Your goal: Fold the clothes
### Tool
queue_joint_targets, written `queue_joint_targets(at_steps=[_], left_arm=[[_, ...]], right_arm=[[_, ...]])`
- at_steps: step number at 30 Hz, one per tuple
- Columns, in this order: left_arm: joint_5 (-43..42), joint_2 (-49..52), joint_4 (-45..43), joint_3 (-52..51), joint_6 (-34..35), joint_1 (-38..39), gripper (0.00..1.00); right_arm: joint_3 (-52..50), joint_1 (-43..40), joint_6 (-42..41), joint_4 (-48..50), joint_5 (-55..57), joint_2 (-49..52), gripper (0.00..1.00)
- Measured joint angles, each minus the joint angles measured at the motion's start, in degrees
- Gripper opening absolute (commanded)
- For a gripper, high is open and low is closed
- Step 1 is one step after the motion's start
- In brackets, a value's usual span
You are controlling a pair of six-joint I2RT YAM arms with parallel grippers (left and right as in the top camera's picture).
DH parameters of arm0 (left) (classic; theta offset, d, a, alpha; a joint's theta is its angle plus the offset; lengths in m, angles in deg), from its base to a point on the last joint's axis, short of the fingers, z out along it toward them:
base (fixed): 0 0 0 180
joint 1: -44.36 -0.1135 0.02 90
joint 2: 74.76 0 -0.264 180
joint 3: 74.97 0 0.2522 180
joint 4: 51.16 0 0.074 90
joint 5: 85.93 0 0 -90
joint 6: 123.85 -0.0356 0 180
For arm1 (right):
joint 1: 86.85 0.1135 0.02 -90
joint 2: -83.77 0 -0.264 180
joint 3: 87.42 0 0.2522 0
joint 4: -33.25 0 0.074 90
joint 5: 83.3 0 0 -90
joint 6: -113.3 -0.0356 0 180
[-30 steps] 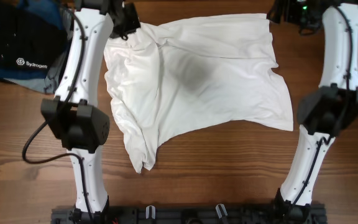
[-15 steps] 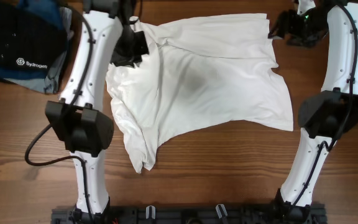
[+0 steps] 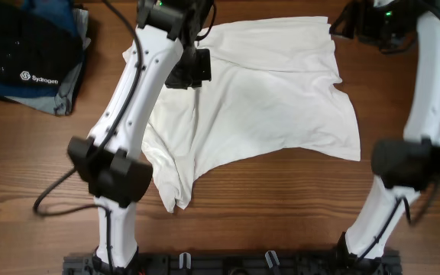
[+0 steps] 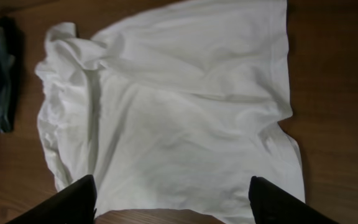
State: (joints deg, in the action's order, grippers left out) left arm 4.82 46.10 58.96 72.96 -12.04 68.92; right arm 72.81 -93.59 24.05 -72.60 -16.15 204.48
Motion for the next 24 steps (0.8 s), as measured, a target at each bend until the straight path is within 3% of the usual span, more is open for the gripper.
queue_joint_targets(at_steps=[6, 9, 11, 15, 16, 19, 24], left_arm=[[2.38, -14.6, -3.61, -0.2, 0.61, 3.3, 0.15], [2.71, -23.19, -5.38, -0.11, 1.05, 5.18, 0.09], [2.86, -28.11, -5.77, -0.04, 1.27, 6.27, 0.08], [2.89, -34.99, -3.56, 0.17, 1.7, 7.37, 0.09], [2.89, -35.69, -2.4, 0.2, 1.97, 7.45, 0.09], [2.82, -36.65, 0.15, -0.09, 3.41, 7.5, 0.11], [2.67, -36.59, 0.04, -5.95, 5.57, 8.28, 0.11]], right_arm=[[0.15, 0.13, 0.02, -0.04, -0.76, -15.04, 0.88], [0.22, 0.68, 0.02, -0.07, -1.11, -20.98, 0.79], [0.24, 1.51, 0.2, -0.09, -1.14, -24.04, 0.79], [-0.02, 4.63, -0.57, -0.02, 0.13, -29.66, 1.0], [-0.83, 5.4, -1.25, 0.02, 0.87, -30.8, 0.99], [-5.66, 7.67, -3.13, 0.0, 2.91, -35.04, 0.99], [-23.21, 10.4, -5.51, 0.22, 5.68, -41.9, 1.0]])
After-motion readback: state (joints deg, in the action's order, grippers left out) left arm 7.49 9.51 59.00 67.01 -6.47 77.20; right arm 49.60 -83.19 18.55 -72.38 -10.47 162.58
